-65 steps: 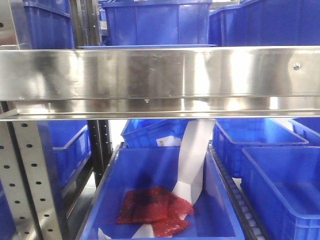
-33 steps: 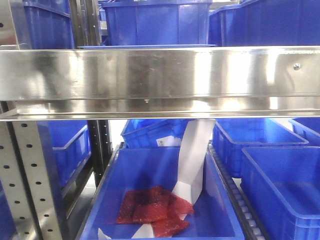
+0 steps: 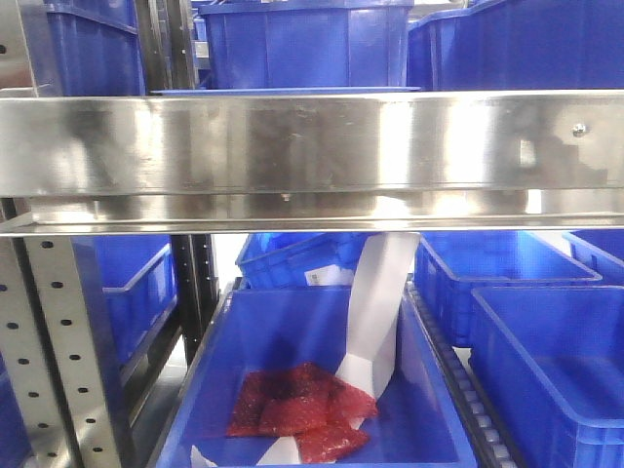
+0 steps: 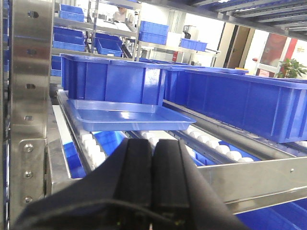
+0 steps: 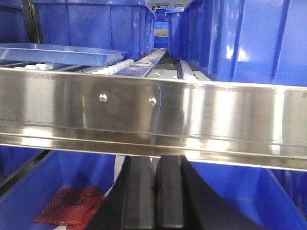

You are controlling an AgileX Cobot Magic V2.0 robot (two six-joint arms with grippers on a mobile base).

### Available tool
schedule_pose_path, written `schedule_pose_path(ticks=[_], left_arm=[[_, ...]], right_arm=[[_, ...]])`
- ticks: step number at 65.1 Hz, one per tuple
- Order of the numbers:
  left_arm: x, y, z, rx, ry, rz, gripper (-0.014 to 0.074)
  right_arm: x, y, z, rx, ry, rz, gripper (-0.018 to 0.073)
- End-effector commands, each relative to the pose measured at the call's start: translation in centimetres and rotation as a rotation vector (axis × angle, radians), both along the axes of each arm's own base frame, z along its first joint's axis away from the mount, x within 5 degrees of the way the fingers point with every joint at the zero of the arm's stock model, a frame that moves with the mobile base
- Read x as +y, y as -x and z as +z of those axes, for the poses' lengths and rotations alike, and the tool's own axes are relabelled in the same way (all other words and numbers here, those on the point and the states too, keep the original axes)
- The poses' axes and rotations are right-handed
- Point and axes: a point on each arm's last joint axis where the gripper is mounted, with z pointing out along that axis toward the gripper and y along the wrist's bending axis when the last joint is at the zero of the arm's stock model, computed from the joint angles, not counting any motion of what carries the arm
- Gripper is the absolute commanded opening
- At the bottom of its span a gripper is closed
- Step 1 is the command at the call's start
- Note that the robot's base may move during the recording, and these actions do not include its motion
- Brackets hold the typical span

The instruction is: Grab blue tray and place on right shelf

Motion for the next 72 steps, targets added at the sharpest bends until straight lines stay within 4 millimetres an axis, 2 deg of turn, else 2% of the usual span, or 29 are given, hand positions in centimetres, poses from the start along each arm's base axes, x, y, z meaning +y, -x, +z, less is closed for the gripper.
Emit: schedule_pose_path(ticks=[1, 38, 50, 56, 61, 68, 72], left_arm=[[-0.2, 0.3, 1.5, -0.08, 0.04, -0.043, -0.0048], [-0.2, 0.3, 1.5, -0.08, 0.04, -0.043, -0.0048], [0.9, 0.9, 1.0, -0.101, -0.07, 0.061, -0.0048], [2.0, 1.6, -0.3, -0.004, -0.115, 0.165, -0.0048], [2.5, 2.3, -1.6, -0.011, -0.202, 0.229, -0.0048], [2.6, 2.8, -4.1, -0.01, -0.175, 0.281, -0.0048], [2.4, 2.3, -5.7, 0.013, -0.15, 0.304, -0.0048]], right_arm=[[-0.1, 0.4, 1.7, -0.127, -0.011, -0.009, 0.0054], [-0.1, 0.3, 1.6, -0.125, -0.011, -0.009, 0.0054], [-0.1, 0.3, 1.6, -0.124, -0.011, -0.009, 0.0054], [-0.1, 0.3, 1.6, -0.124, -0.011, -0.009, 0.0054], [-0.1, 0.3, 1.6, -0.124, -0.011, -0.009, 0.0054], [-0.1, 0.3, 1.6, -0.124, -0.011, -0.009, 0.0054], [-0.1, 0.3, 1.6, -0.123, -0.011, -0.009, 0.0054]])
